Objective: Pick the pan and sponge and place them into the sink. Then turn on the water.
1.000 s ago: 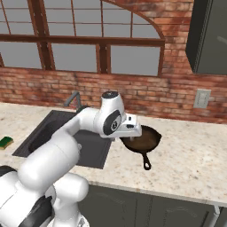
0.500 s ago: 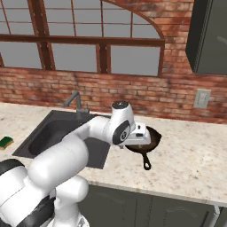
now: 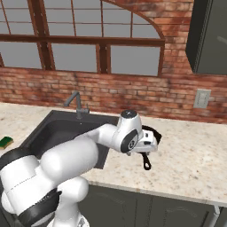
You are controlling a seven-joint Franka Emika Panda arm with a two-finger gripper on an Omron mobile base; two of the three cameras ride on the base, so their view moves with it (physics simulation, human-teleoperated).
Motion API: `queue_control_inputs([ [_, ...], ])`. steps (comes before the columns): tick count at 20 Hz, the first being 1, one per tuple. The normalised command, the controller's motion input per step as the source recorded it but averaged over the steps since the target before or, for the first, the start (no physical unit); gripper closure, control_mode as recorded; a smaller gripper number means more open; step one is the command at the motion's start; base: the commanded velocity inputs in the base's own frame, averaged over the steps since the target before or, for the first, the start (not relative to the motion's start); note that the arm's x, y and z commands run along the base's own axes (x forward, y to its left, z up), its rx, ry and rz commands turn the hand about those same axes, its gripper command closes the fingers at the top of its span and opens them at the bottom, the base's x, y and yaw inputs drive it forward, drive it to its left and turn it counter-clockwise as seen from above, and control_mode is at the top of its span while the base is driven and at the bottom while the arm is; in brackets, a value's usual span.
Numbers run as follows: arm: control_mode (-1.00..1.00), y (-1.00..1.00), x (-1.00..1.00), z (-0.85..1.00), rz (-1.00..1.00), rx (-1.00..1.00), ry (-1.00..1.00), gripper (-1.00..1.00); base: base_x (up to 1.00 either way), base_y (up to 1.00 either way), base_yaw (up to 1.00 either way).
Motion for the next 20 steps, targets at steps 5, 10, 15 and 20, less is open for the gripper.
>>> queue_control_inputs([
  [5, -1.00, -0.17, 0.22, -0.33, 0.00, 0.00, 0.09, -1.00, 0.00, 0.00, 0.00],
  [10, -1.00, -0.15, 0.21, -0.29, 0.00, 0.00, 0.07, -1.00, 0.00, 0.00, 0.00],
  [15, -1.00, -0.25, 0.19, -0.22, 0.00, 0.00, 0.04, -1.00, 0.00, 0.00, 0.00],
  [20, -1.00, -0.22, 0.18, -0.21, 0.00, 0.01, 0.03, -1.00, 0.00, 0.00, 0.00],
])
